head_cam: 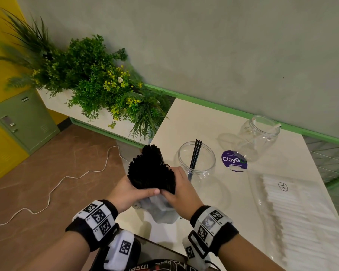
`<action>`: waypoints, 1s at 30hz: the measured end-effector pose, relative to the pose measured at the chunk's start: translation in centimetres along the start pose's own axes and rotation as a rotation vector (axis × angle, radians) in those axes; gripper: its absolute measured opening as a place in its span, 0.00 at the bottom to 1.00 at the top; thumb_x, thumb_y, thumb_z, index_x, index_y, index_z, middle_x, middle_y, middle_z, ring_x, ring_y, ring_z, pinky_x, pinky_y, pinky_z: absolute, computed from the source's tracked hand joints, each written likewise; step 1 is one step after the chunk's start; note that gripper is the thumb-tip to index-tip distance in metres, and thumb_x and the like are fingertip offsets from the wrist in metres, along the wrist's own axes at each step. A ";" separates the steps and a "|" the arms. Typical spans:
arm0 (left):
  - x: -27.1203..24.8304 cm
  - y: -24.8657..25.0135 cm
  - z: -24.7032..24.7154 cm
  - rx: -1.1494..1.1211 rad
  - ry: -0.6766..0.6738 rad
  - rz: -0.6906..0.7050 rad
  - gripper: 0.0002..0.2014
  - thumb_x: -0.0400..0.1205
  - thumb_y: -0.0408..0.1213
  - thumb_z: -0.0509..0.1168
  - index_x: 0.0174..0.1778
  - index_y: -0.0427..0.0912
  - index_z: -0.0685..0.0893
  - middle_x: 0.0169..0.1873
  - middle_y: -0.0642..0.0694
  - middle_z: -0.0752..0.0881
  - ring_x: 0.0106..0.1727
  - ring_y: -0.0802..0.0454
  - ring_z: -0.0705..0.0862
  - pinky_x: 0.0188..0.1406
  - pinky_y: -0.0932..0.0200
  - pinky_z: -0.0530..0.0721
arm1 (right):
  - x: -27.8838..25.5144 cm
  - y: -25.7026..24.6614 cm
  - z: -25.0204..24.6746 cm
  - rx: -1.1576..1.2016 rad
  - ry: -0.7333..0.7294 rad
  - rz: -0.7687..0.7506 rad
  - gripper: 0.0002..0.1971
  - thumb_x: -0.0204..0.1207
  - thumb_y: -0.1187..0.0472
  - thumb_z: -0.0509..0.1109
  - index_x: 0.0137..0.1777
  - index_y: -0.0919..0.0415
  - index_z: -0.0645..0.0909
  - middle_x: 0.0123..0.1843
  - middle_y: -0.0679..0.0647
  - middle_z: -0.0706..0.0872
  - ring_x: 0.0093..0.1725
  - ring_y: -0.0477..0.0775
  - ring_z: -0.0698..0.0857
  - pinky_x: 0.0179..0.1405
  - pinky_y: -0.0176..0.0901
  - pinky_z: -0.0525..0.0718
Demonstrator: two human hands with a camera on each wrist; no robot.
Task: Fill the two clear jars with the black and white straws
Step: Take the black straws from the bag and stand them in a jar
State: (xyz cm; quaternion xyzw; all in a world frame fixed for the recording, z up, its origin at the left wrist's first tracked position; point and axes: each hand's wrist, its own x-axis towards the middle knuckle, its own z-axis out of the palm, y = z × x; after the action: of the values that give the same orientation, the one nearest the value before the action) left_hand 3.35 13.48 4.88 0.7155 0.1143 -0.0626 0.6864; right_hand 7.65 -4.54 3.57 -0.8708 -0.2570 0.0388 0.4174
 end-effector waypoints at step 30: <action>0.6 -0.5 -0.7 0.178 0.034 -0.086 0.18 0.66 0.37 0.82 0.49 0.36 0.87 0.41 0.39 0.91 0.45 0.45 0.90 0.48 0.51 0.88 | 3.3 -6.8 -10.6 0.665 0.322 0.037 0.09 0.79 0.74 0.65 0.54 0.62 0.72 0.42 0.58 0.88 0.47 0.61 0.90 0.56 0.60 0.85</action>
State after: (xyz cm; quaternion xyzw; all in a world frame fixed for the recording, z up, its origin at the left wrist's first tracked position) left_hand 3.80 14.26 4.30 0.7692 0.1506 -0.0898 0.6145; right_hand 10.70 -6.90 15.96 -0.6869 -0.1456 -0.0100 0.7119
